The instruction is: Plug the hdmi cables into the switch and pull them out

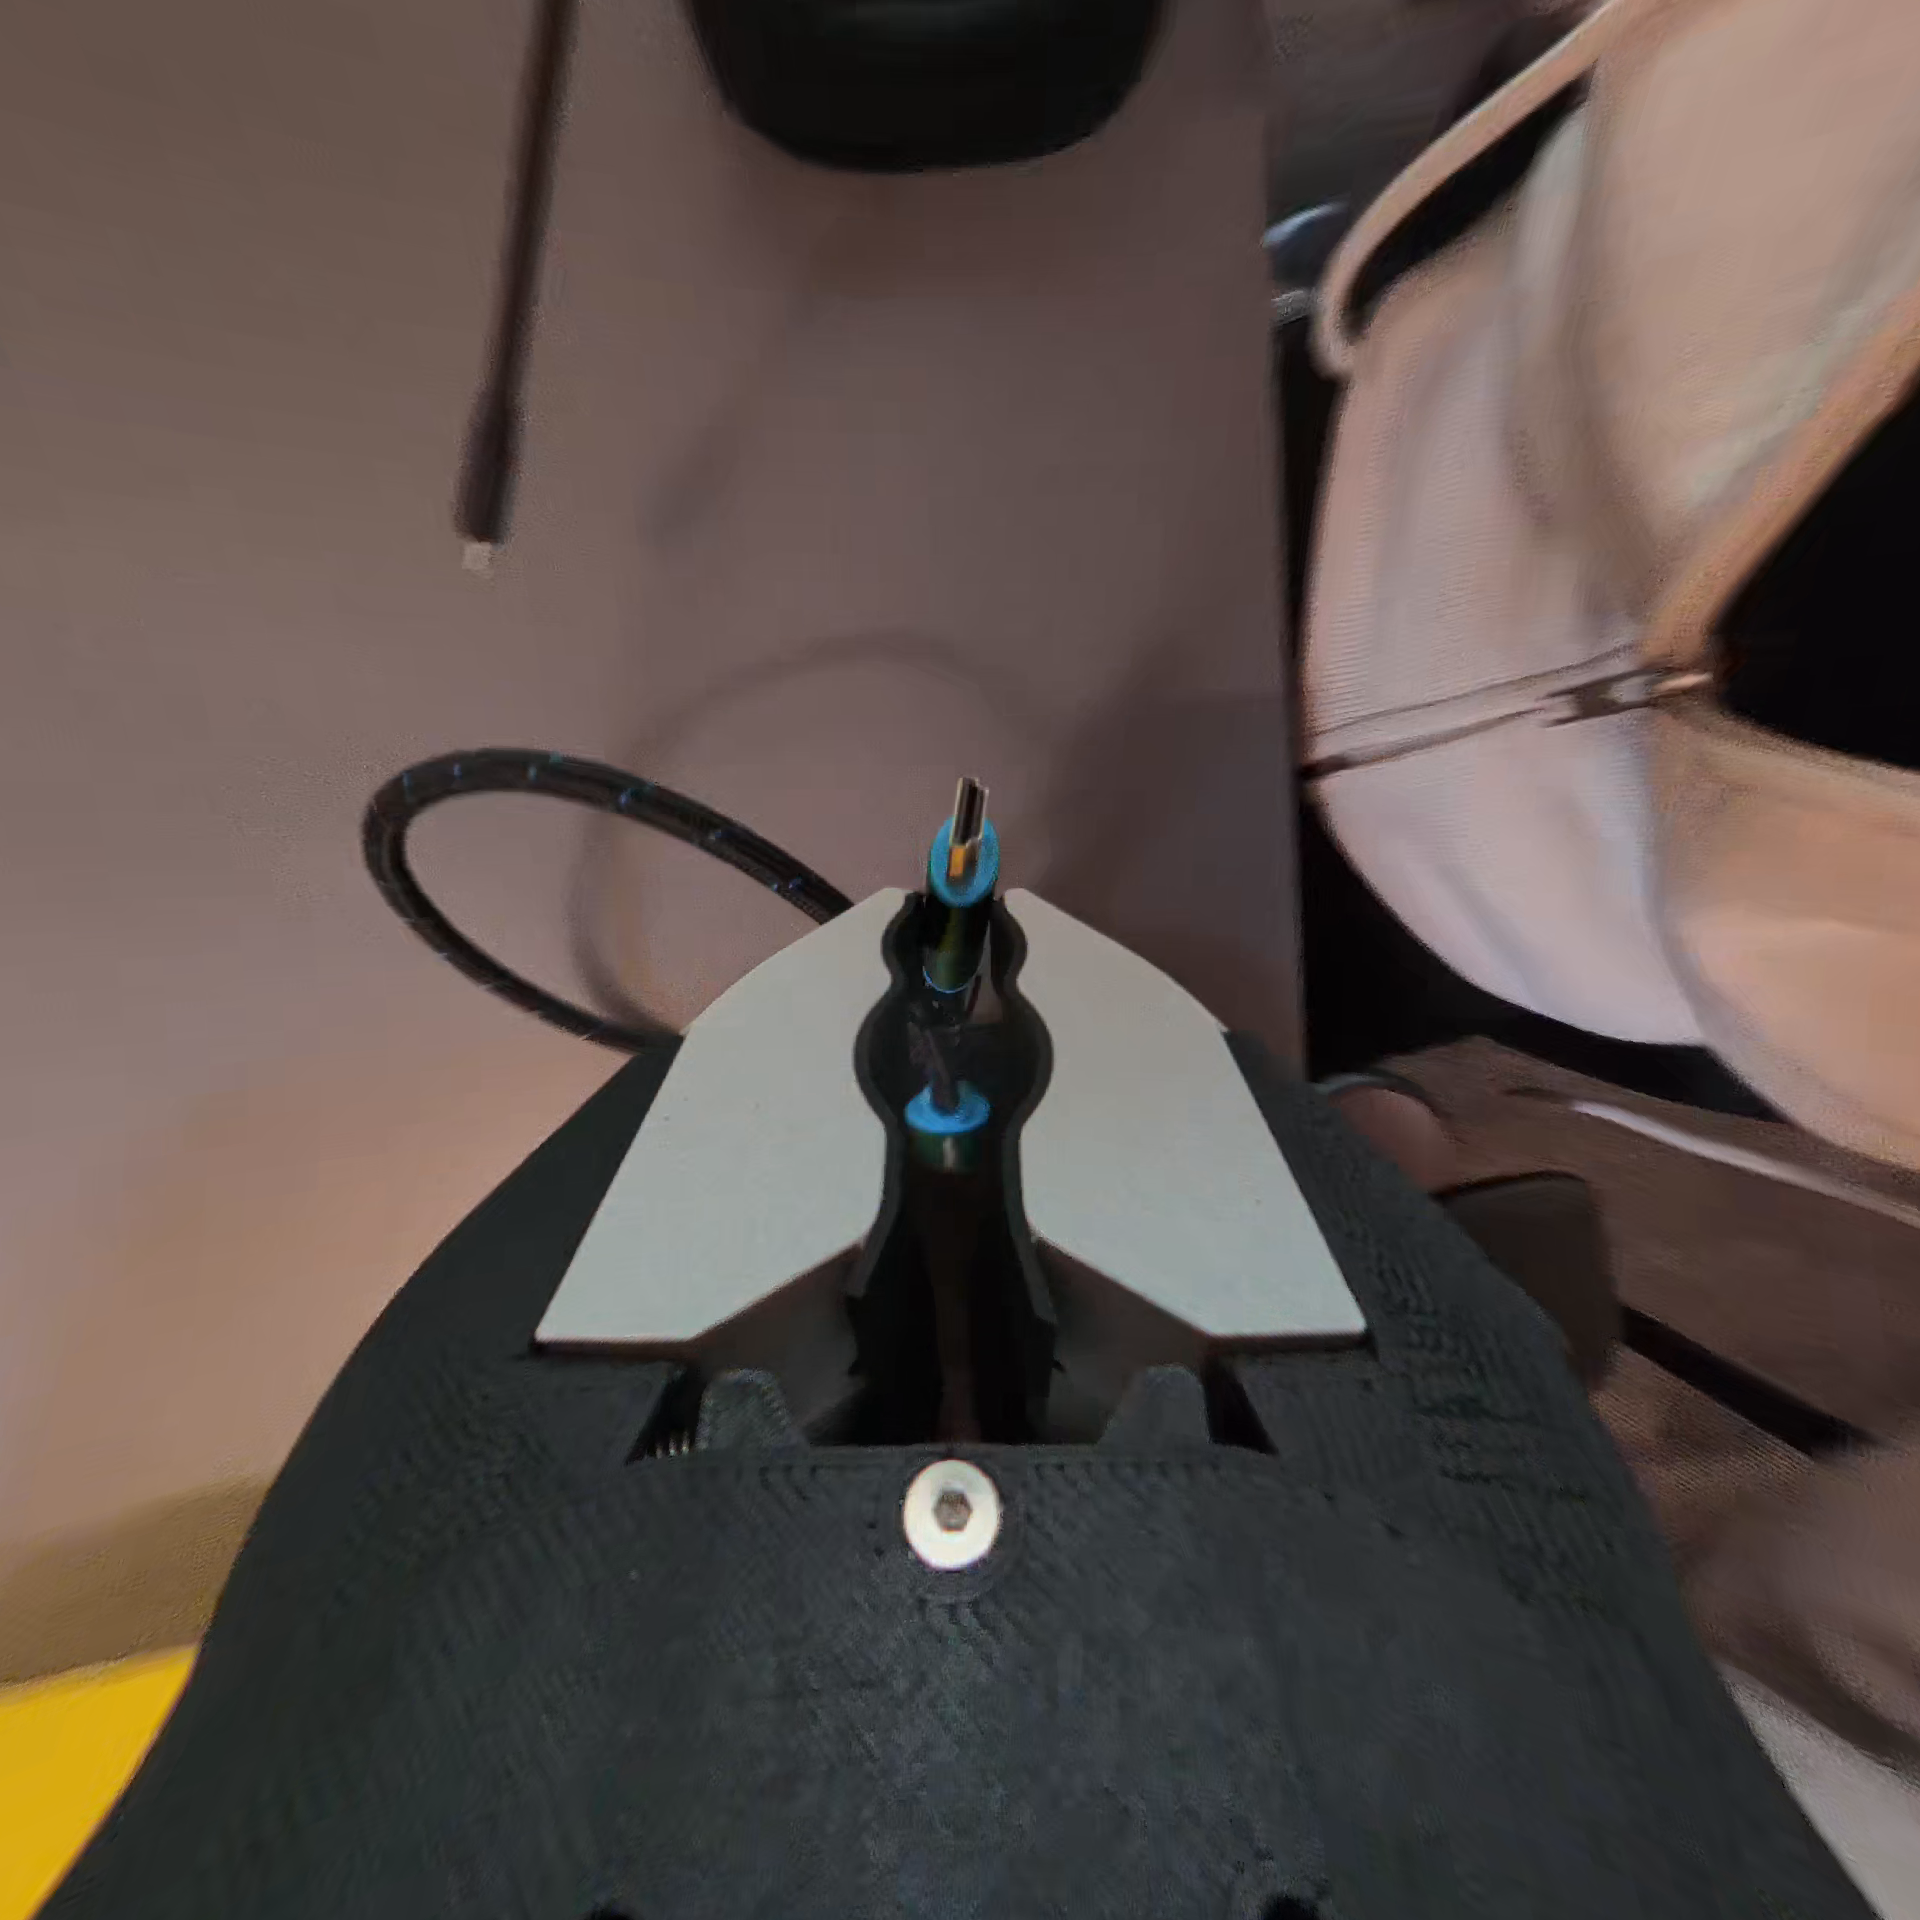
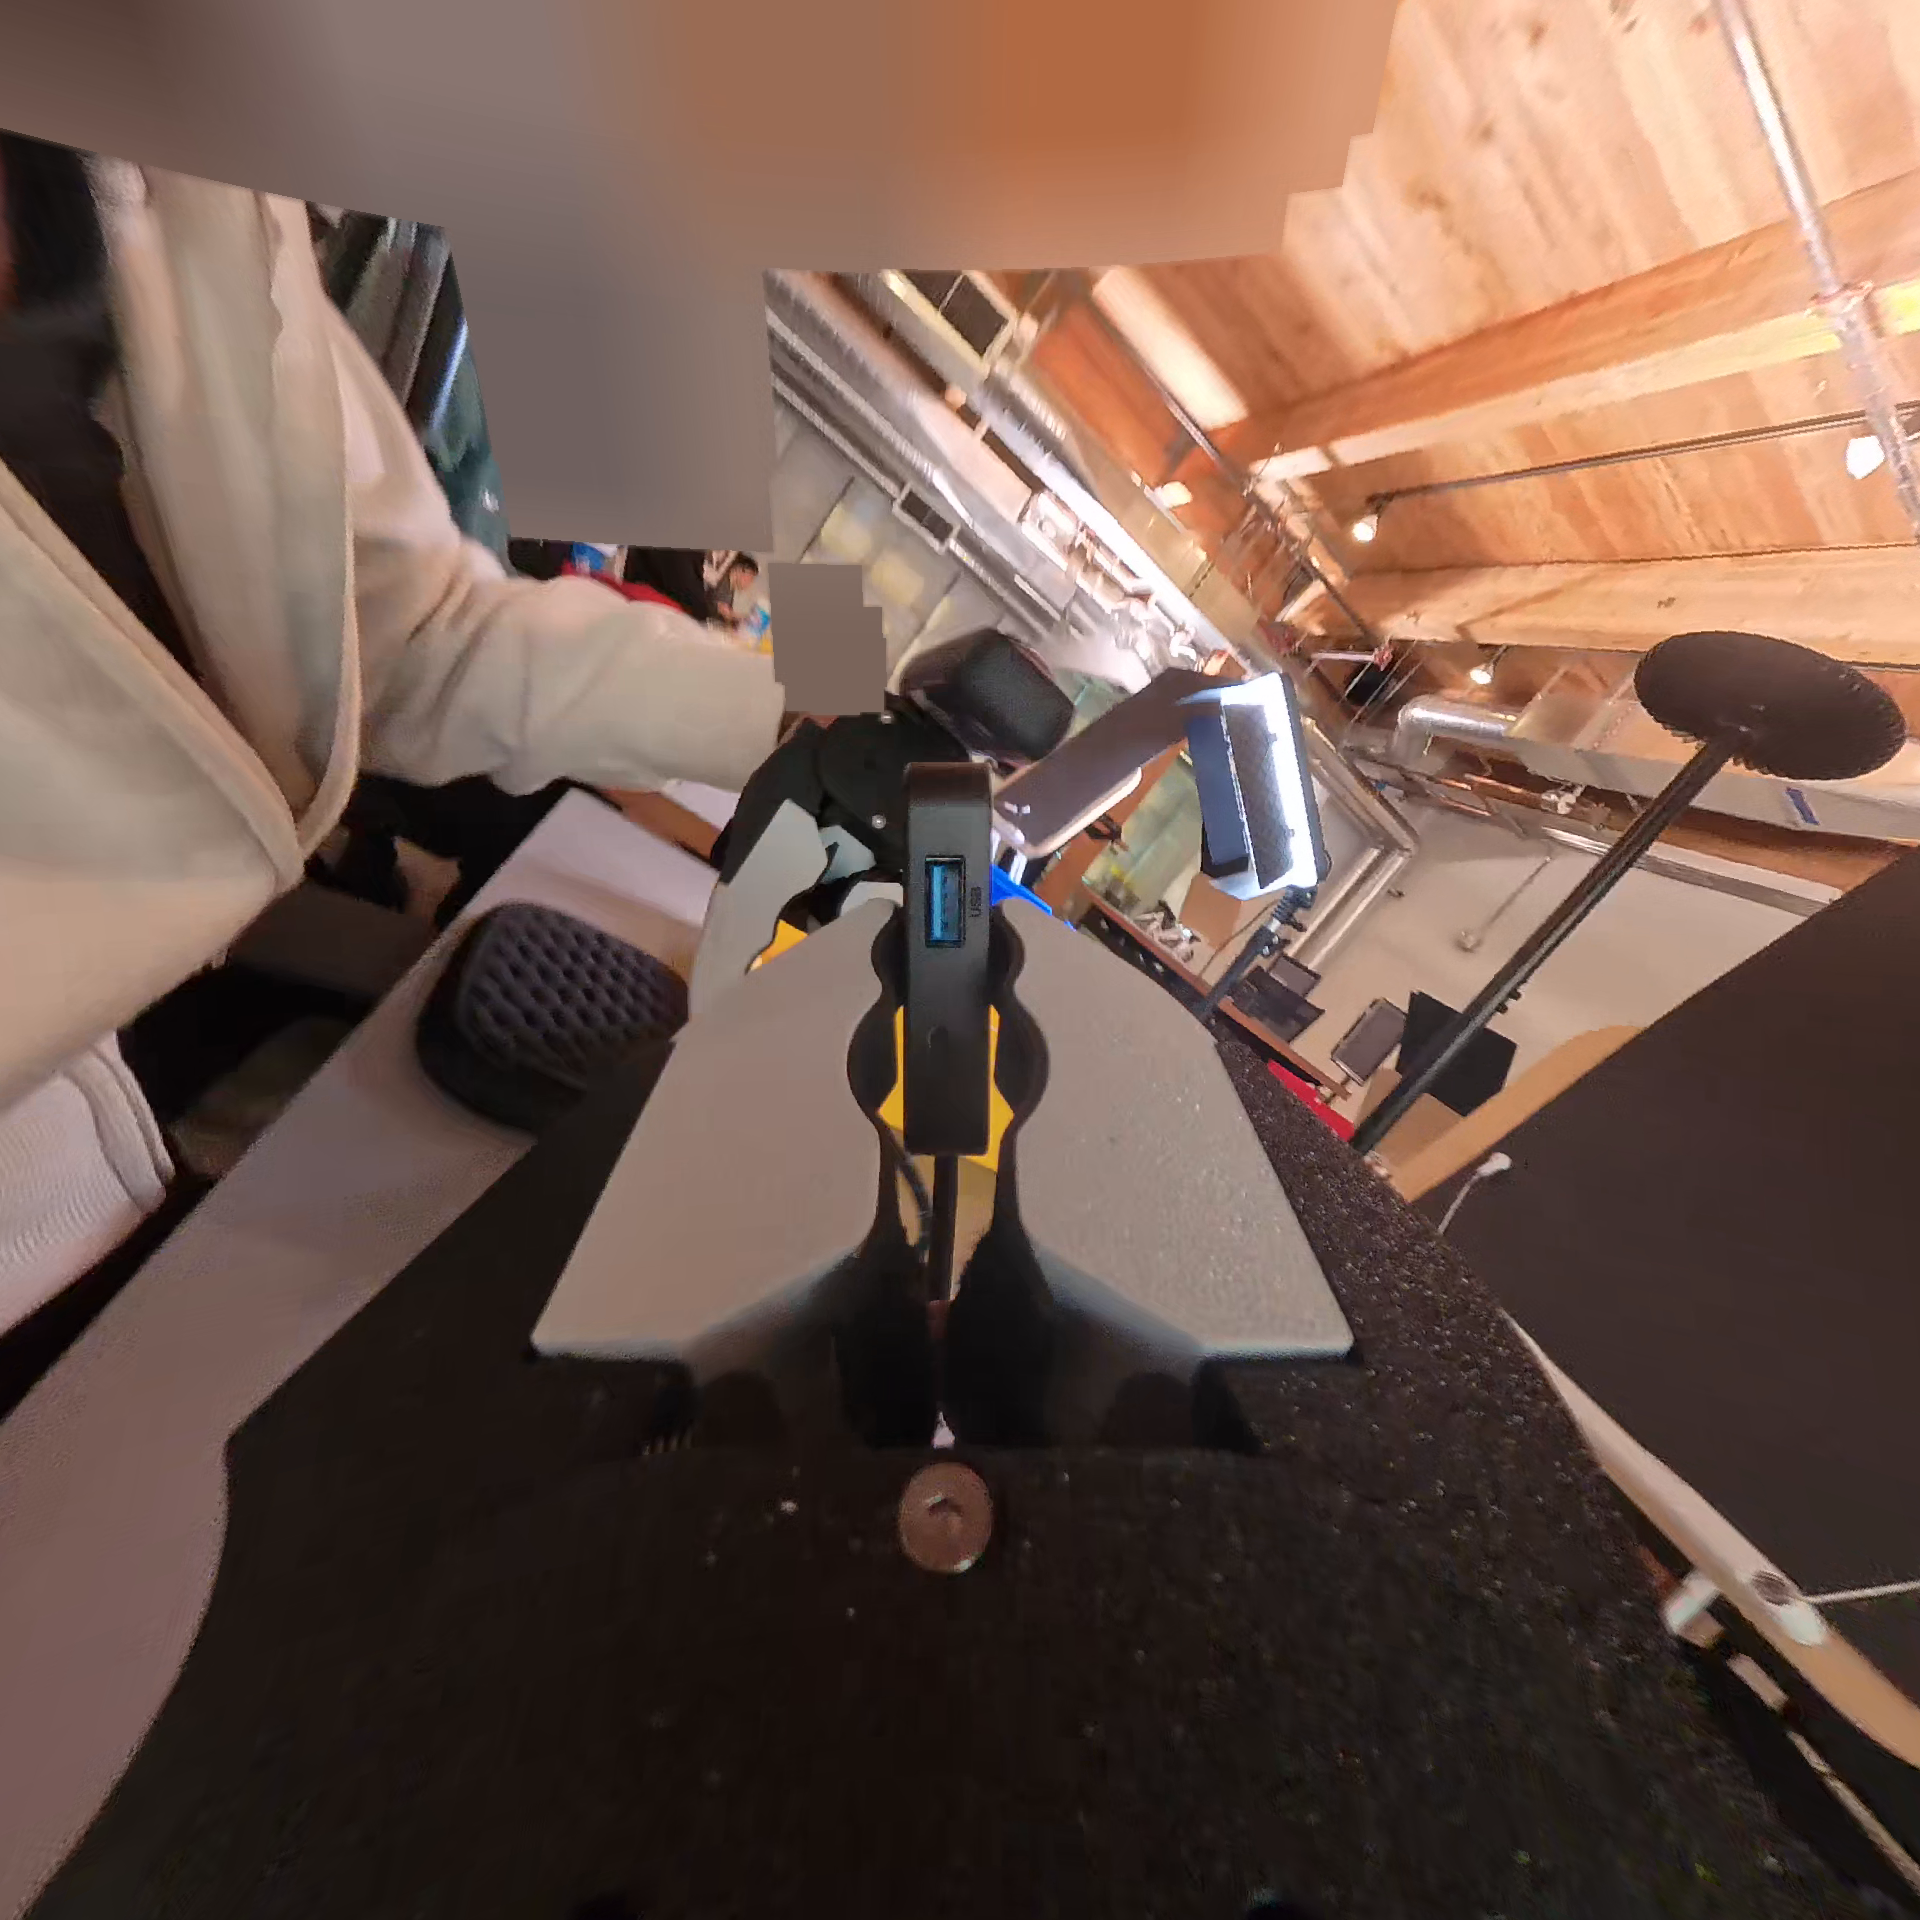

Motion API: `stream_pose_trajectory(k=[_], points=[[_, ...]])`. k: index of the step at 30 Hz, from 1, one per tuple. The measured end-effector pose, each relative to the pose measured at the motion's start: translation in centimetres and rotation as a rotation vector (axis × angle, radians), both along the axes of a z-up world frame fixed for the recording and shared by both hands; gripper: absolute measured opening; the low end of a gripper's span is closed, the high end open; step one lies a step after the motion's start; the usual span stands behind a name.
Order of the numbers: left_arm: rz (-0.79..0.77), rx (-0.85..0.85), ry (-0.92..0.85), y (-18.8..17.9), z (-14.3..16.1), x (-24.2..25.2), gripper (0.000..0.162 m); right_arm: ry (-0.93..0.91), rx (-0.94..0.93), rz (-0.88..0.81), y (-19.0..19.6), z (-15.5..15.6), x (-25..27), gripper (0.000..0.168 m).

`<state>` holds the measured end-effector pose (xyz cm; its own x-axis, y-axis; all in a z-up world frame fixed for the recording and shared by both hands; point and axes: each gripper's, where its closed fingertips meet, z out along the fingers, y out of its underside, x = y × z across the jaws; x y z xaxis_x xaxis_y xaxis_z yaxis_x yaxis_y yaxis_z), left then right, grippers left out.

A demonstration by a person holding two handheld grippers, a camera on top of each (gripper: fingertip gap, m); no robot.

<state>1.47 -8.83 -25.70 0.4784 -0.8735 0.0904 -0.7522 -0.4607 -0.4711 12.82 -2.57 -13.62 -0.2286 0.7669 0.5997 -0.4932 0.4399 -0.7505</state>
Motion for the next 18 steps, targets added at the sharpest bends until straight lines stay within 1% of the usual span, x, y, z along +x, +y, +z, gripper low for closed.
stream_pose_trajectory(k=[1, 2, 3, 5, 6, 8, 9, 10, 11, 12, 13, 14, 16, 18], points=[[-0.044, -0.116, -0.014, -0.9, -0.4, 0.2, 0.013, -0.012, 0.024, -0.013, 0.0, -0.1, 0.0, 0.014], [-0.092, -0.220, 0.025, -1.8, -1.1, -0.2, 0.014, -0.023, 0.040, -0.021, 0.1, -0.2, 0.1, 0.014], [-0.129, -0.271, 0.104, -2.0, -1.9, -1.0, 0.014, -0.031, 0.052, -0.027, 0.1, -0.3, 0.2, 0.014], [-0.152, -0.303, 0.234, -1.1, -3.4, -2.3, 0.013, -0.033, 0.059, -0.037, 0.5, -0.4, 0.5, 0.014], [-0.162, -0.331, 0.258, -0.6, -4.2, -2.5, 0.012, -0.026, 0.053, -0.043, 0.9, -0.4, 0.7, 0.014], [-0.193, -0.375, 0.241, 0.1, -5.7, -2.0, 0.013, -0.014, 0.035, -0.048, 1.5, -0.3, 1.1, 0.014], [-0.186, -0.371, 0.243, 0.7, -6.6, -1.9, 0.013, -0.012, 0.031, -0.050, 1.7, -0.4, 1.3, 0.014], [-0.172, -0.357, 0.255, 1.3, -7.2, -2.1, 0.019, -0.017, 0.035, -0.051, 1.8, -0.6, 1.4, 0.014], [-0.158, -0.335, 0.267, 1.7, -7.6, -2.3, 0.020, -0.028, 0.044, -0.052, 1.8, -0.8, 1.4, 0.014], [-0.134, -0.270, 0.278, 2.5, -7.5, -2.5, 0.023, -0.042, 0.053, -0.054, 1.9, -1.1, 1.3, 0.014], [-0.105, -0.161, 0.292, 3.5, -7.0, -2.8, 0.027, -0.055, 0.060, -0.056, 2.0, -1.4, 1.2, 0.014], [-0.086, -0.028, 0.300, 4.5, -6.1, -3.0, 0.029, -0.063, 0.062, -0.056, 2.0, -1.6, 1.1, 0.014], [-0.081, 0.294, 0.310, 5.9, -3.4, -2.8, 0.034, -0.064, 0.047, -0.052, 2.2, -1.9, 1.0, 0.014], [-0.136, 0.583, 0.326, 5.2, -1.3, -2.2, 0.037, -0.058, 0.020, -0.040, 2.4, -2.0, 0.9, 0.014]])
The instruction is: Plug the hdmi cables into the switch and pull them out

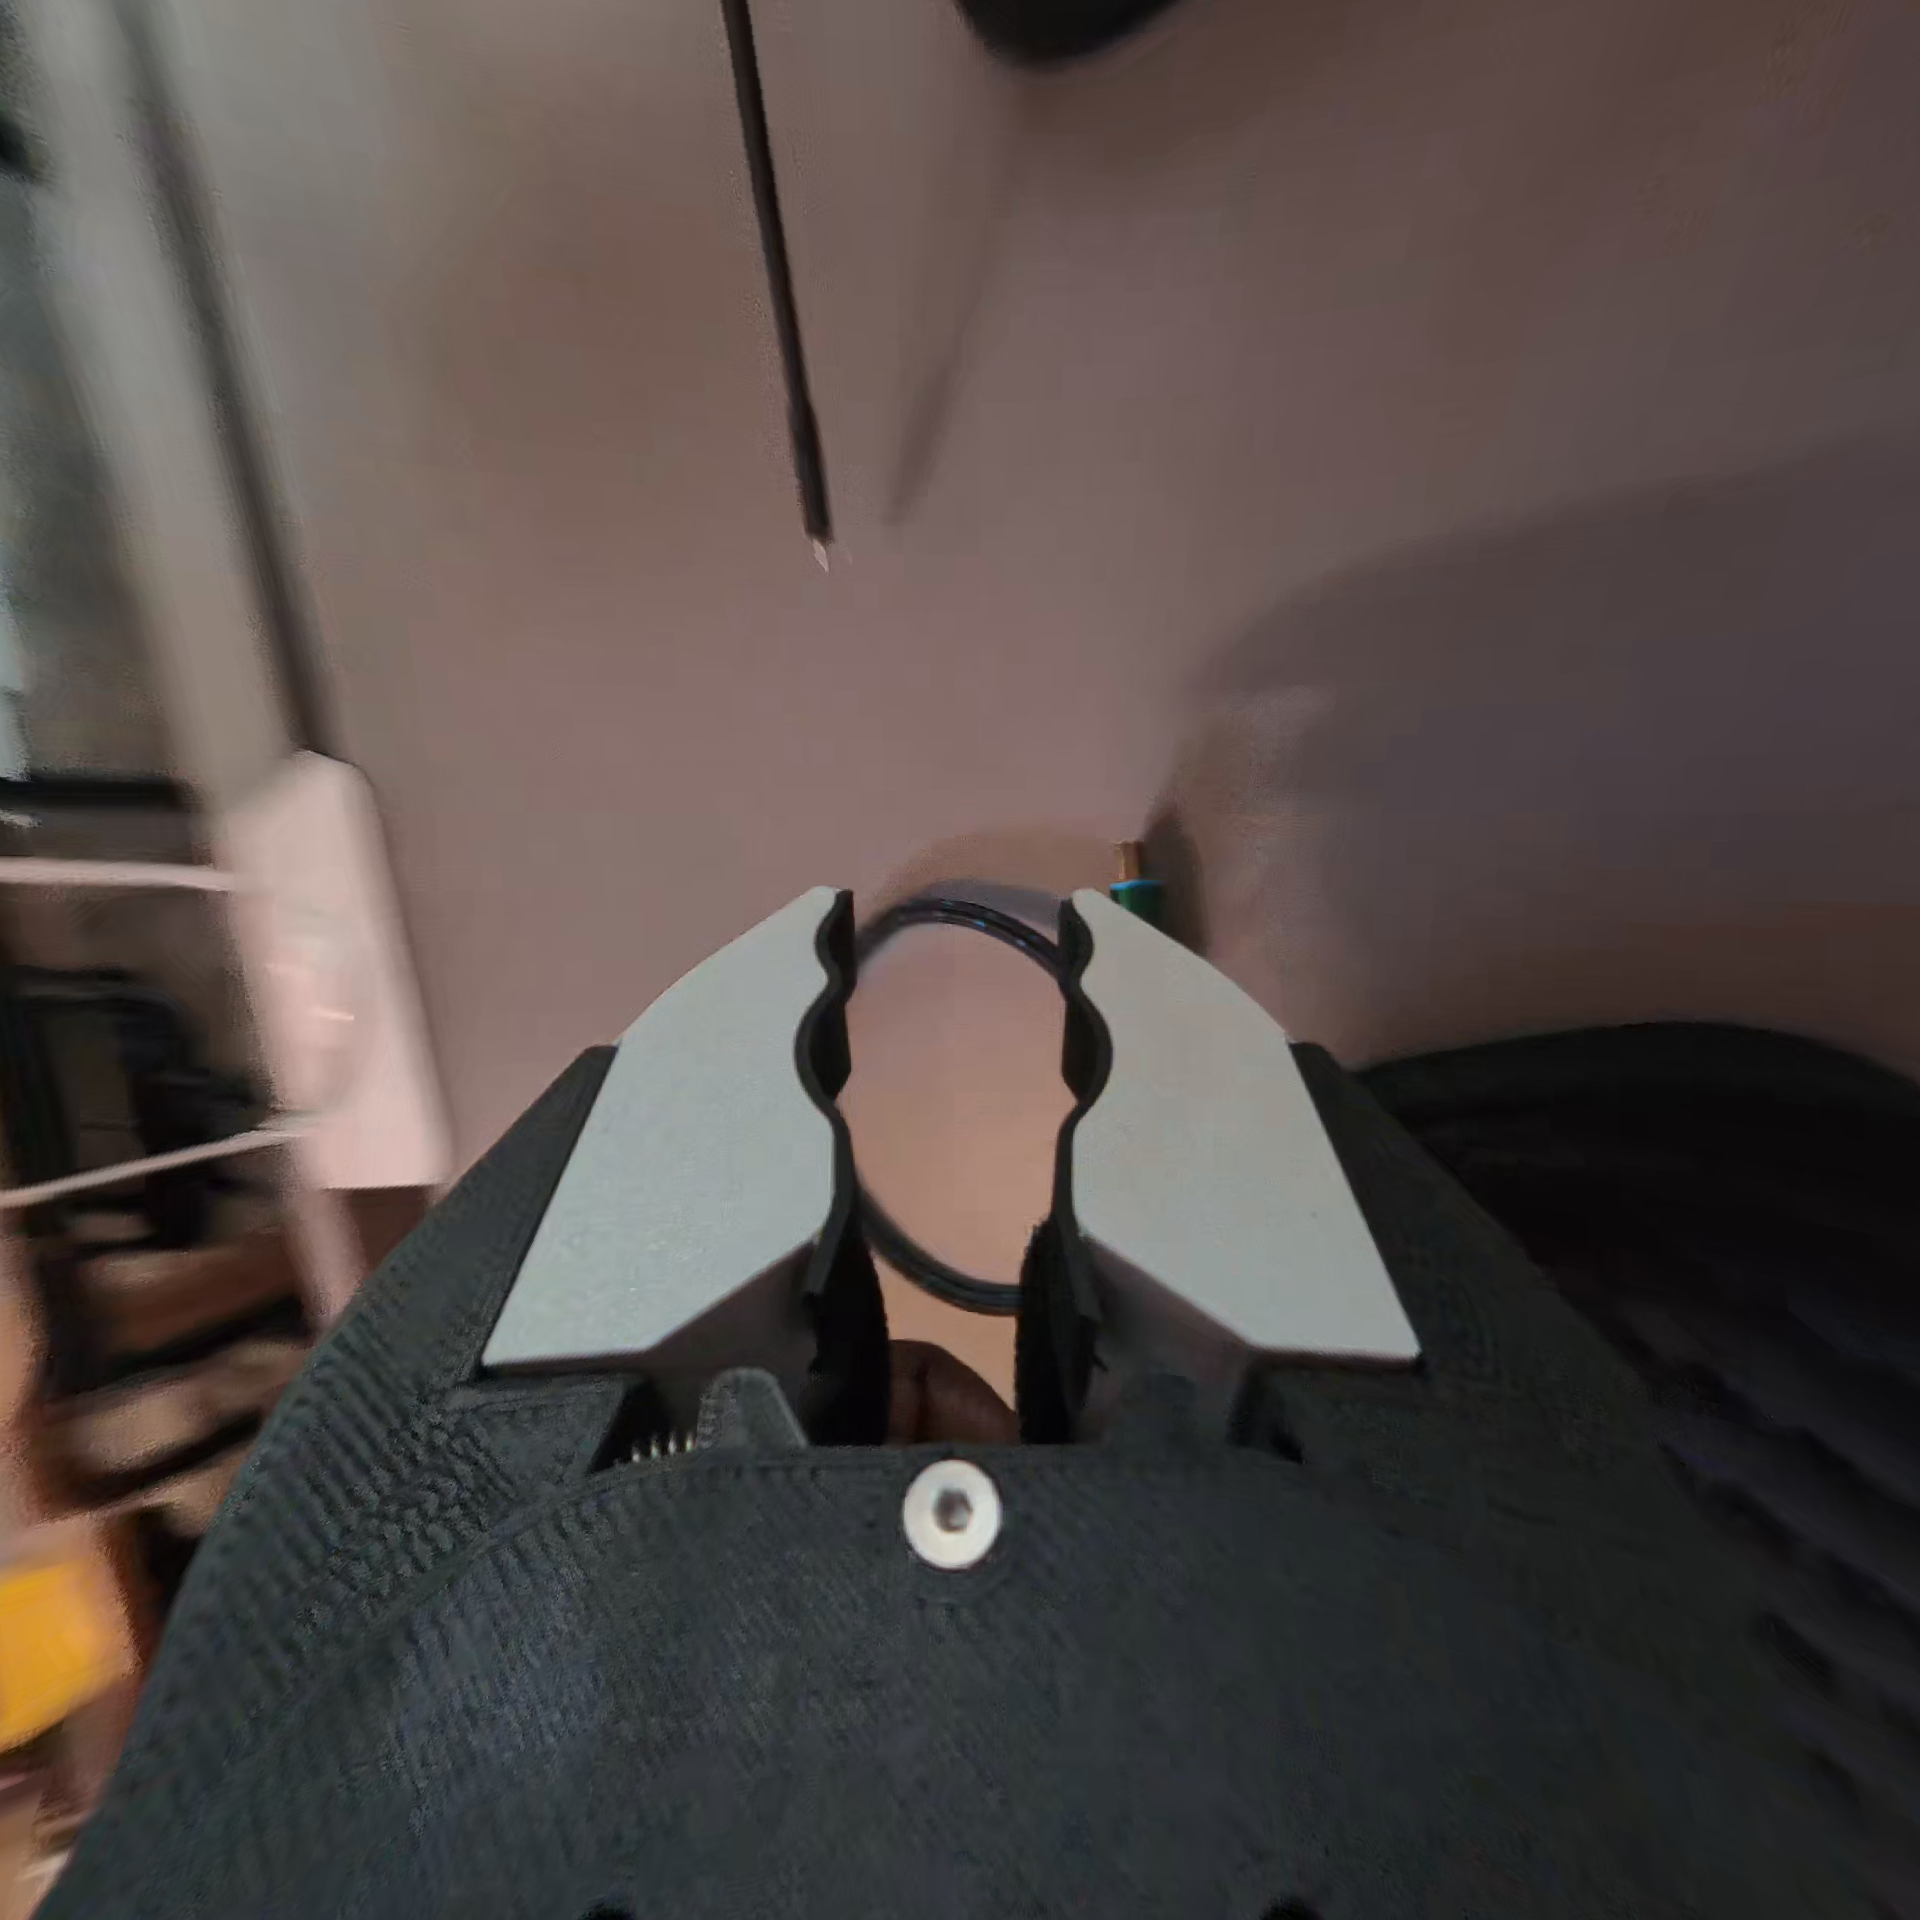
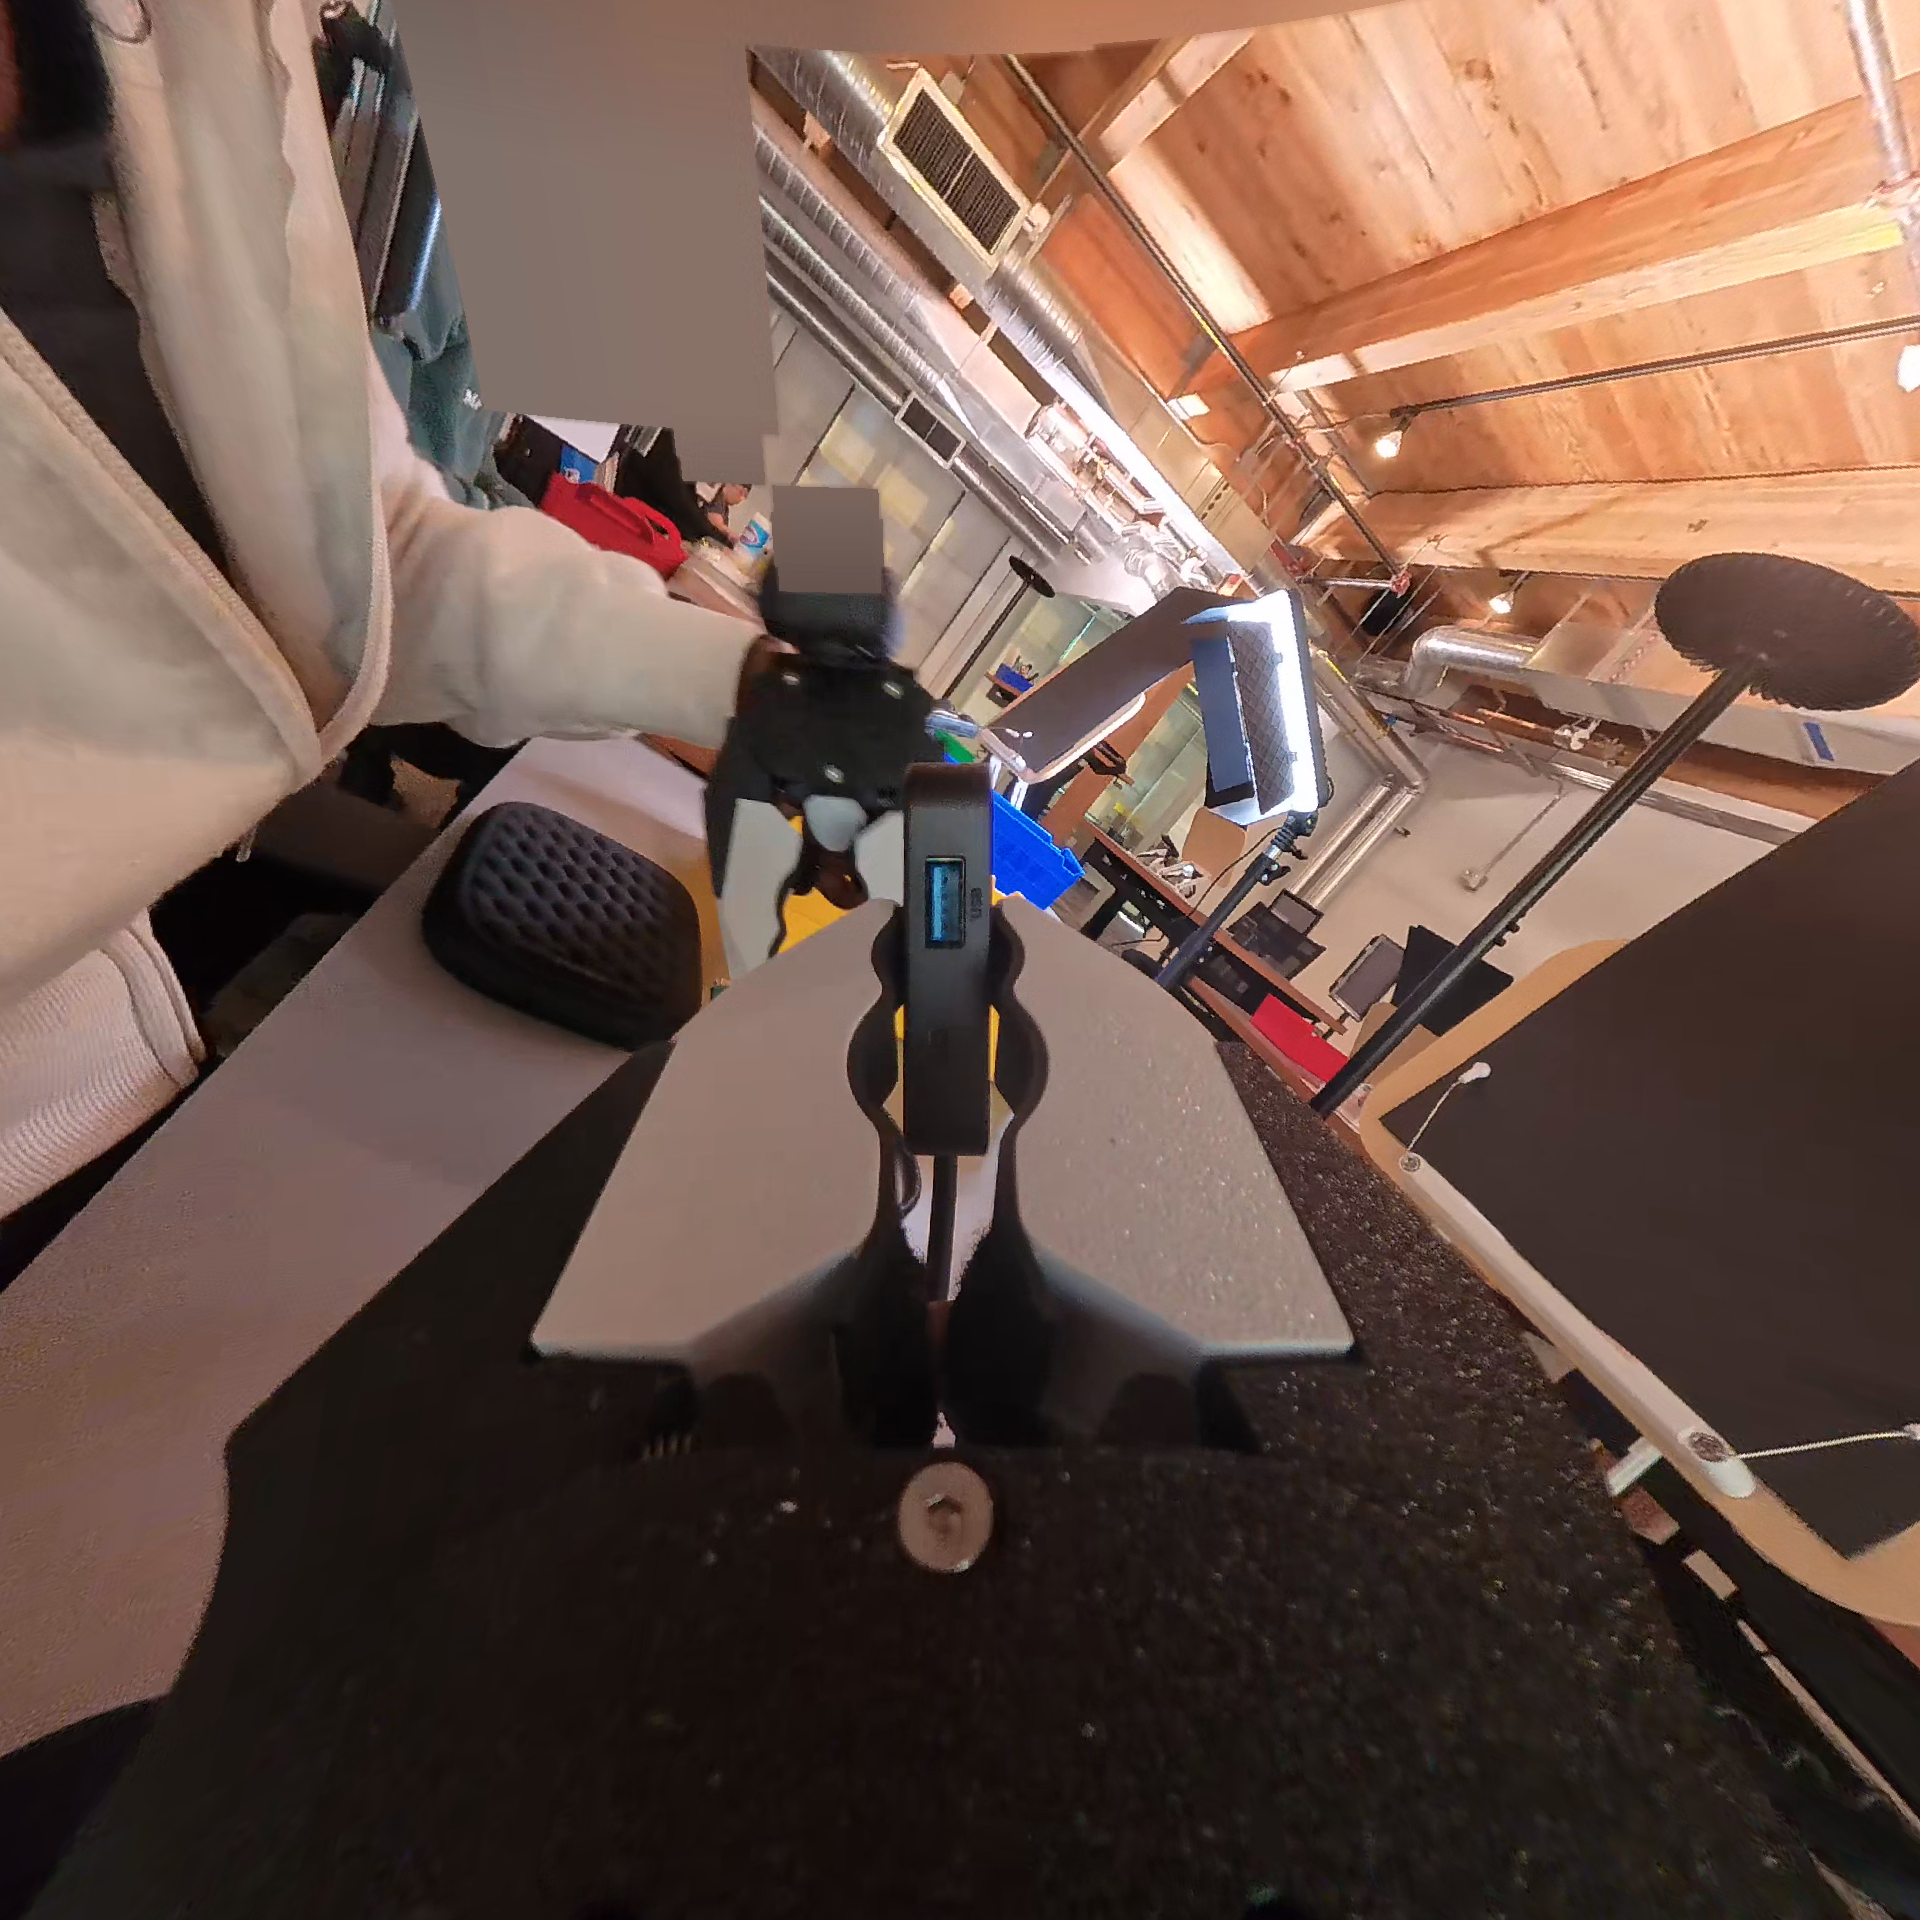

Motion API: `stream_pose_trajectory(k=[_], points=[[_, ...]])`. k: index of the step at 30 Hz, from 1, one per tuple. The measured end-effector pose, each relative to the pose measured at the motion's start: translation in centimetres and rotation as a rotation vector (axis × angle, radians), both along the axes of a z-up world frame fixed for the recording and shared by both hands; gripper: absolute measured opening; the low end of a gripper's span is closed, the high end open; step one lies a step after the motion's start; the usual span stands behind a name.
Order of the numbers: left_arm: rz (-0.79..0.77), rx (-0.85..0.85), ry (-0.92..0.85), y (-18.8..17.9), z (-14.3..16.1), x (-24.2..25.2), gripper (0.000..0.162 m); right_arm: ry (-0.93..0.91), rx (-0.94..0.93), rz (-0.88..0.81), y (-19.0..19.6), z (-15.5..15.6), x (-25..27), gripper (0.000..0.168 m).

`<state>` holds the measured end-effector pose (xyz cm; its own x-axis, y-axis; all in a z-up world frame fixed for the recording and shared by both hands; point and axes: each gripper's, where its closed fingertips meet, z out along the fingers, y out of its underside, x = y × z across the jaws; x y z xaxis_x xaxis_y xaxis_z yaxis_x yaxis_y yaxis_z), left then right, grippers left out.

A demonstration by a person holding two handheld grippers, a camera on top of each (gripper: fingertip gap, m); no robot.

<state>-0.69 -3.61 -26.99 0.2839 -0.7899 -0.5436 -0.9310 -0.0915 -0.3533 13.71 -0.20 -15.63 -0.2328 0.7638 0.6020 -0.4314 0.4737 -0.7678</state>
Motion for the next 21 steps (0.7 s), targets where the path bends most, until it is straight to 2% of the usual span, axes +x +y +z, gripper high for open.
stream_pose_trajectory(k=[2, 5, 7, 10, 14, 17, 21], points=[[-0.042, 0.180, 0.076, -1.5, -0.1, 0.0, 0.040, -0.004, -0.012, 0.007, 0.0, -0.2, -0.2, 0.014], [0.097, 0.209, 0.144, -4.6, -2.3, -2.6, 0.052, -0.018, -0.003, 0.001, -0.2, -0.5, -0.4, 0.014], [0.244, 0.189, 0.099, -6.7, -3.0, -4.7, 0.057, -0.021, -0.008, 0.006, -0.2, -0.6, -0.5, 0.014], [0.435, 0.205, -0.058, -8.4, -2.3, -6.5, 0.057, -0.026, -0.019, 0.013, -0.3, -0.8, -0.7, 0.014], [0.484, 0.195, -0.087, -8.0, -1.8, -6.8, 0.057, -0.040, -0.020, 0.006, -0.2, -1.0, -1.0, 0.014], [0.503, 0.063, -0.163, -6.7, -2.2, -6.0, 0.057, -0.038, -0.025, 0.007, -0.2, -1.0, -1.1, 0.014], [0.678, -0.326, -0.338, -6.1, -4.5, -6.0, 0.053, -0.045, -0.011, -0.015, 0.0, -1.2, -1.2, 0.014]])
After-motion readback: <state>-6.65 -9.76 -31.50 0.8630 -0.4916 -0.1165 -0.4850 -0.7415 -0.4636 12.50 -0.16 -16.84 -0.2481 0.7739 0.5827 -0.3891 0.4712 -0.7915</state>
